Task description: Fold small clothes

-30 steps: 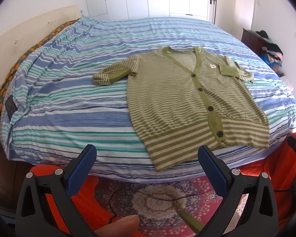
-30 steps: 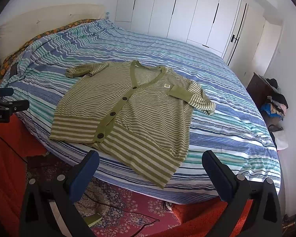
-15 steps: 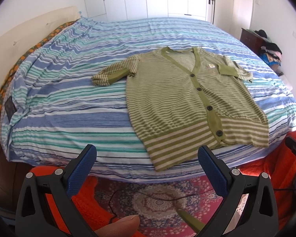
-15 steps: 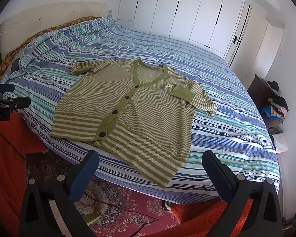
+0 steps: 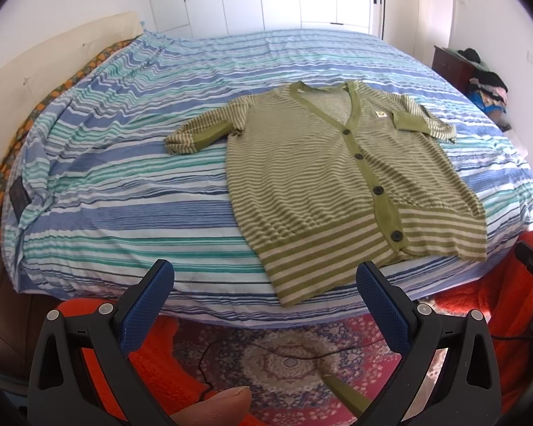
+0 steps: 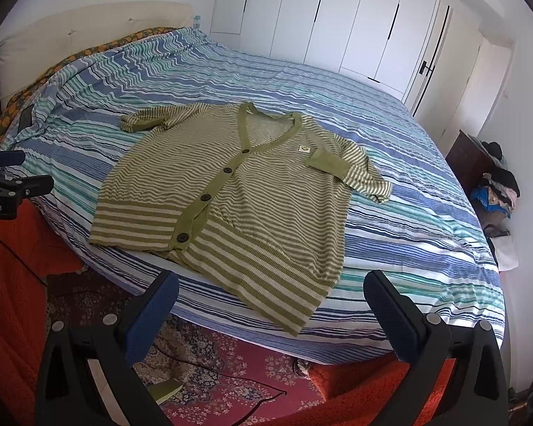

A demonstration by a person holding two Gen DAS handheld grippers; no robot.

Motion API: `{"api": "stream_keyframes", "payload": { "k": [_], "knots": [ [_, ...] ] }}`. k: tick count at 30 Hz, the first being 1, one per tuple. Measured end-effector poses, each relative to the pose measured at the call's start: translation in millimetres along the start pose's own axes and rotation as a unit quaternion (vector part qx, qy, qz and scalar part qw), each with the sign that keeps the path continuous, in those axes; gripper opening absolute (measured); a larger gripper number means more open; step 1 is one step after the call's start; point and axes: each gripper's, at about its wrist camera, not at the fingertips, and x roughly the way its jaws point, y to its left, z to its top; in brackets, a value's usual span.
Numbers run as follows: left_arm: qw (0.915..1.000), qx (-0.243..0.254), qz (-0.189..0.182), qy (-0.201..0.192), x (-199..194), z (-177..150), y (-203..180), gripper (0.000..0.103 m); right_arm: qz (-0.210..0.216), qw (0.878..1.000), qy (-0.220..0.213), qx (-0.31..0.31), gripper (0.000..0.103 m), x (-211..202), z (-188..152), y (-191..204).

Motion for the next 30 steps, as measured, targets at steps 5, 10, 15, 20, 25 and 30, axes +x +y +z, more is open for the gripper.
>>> {"api": "stream_keyframes", "payload": {
  "k": [5,10,15,20,25,30],
  "knots": [
    [1.0000,0.000,0.000,0.001,0.3,0.2,0.3,0.102,0.000,1.000,0.001,0.000,0.103,0.7,-0.2,0.4],
    [1.0000,0.000,0.000,0.001,0.3,0.1,0.3,0.102,0.001,1.000,0.001,0.000,0.103,0.8,-0.2,0.4],
    [1.0000,0.000,0.000,0.001,0.3,0.1,0.4,0.102,0.001,1.000,0.001,0.000,0.103,0.8,-0.3,0.4],
    [1.0000,0.000,0.000,0.003,2.8,-2.4,2.9,0.102,0.002,1.000,0.004,0.002,0.103,2.7,-2.7,0.3],
    [1.0000,0.000,0.000,0.003,3.5,-2.6,3.5,0.102,0.003,1.000,0.005,0.003,0.103,3.6,-3.4,0.4],
    [1.0000,0.001,0.001,0.005,5.0,-2.9,3.7,0.102,0.003,1.000,0.007,0.003,0.103,4.3,-2.9,0.7]
  ]
}}
